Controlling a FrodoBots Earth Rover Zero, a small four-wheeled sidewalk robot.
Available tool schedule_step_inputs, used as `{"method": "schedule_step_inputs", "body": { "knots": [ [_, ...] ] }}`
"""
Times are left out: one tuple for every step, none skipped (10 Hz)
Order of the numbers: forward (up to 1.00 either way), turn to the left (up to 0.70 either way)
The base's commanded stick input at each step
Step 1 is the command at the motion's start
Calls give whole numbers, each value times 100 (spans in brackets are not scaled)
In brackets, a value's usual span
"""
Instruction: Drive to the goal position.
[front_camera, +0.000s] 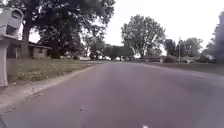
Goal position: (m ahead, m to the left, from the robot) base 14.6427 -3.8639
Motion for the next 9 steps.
{"method": "schedule_step_inputs", "body": {
  "knots": [
    [100,0],
    [100,0],
    [100,0],
    [100,0],
    [100,0],
    [100,0],
    [100,0],
    [100,0],
    [100,0]
  ]
}}
